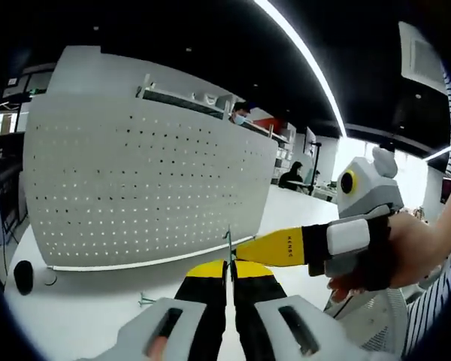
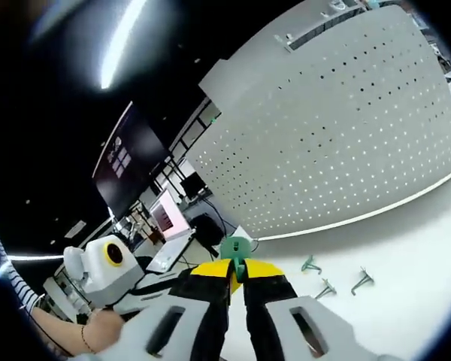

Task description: Insert the hook assembly into the mounting plate slot until the hook locks in place.

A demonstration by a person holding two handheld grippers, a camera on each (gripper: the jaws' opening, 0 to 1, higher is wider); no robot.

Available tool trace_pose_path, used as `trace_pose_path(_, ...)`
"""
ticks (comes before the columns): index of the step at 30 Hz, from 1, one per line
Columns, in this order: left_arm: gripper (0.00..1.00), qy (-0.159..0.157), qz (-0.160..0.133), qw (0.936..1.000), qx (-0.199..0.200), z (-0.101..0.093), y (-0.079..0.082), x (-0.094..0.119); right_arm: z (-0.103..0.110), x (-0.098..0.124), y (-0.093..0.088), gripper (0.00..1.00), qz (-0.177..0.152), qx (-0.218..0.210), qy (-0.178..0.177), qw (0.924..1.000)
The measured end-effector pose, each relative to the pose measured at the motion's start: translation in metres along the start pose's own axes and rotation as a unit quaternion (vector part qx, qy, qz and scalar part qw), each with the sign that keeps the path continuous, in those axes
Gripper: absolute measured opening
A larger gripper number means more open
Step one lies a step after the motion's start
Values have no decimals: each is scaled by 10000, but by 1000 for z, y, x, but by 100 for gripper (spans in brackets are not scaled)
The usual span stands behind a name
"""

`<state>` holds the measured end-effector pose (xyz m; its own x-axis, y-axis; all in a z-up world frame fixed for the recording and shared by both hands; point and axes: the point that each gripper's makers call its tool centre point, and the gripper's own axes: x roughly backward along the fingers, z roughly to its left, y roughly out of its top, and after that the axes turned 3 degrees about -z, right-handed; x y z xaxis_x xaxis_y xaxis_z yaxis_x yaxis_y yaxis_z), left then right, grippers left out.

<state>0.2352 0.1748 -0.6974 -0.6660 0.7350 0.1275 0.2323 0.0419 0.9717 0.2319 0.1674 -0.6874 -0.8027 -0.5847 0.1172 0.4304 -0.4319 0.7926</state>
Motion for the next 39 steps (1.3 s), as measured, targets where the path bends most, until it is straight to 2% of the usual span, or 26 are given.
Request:
trace_pose_path(5,1,33,-2,10000,-24,2,0,2,5,-3,-1,1,16,57,37,10000)
trace_pose_path(10,2,33,32,10000,2,5,-1,5,9,-5,-5,0,166,162,67,9997)
trace_pose_path(13,3,-1,118,9999,-8,6,-3,8,14,-7,-7,0,310,561,119,9979)
trace_pose_path(16,4,-17,85,10000,36,7,-2,11,19,-8,-6,0,354,923,133,9950)
trace_pose_path(20,5,8,134,9999,6,10,-1,13,29,-11,-6,0,402,1560,263,9866)
trace_pose_path(29,27,117,186,9997,112,20,-2,21,44,-17,-8,0,402,2228,380,9733)
trace_pose_path(35,38,254,243,9991,243,26,-11,31,45,-20,-8,0,356,2358,345,9705)
trace_pose_path(39,45,322,303,9985,314,25,-20,40,45,-22,-2,0,200,2458,266,9688)
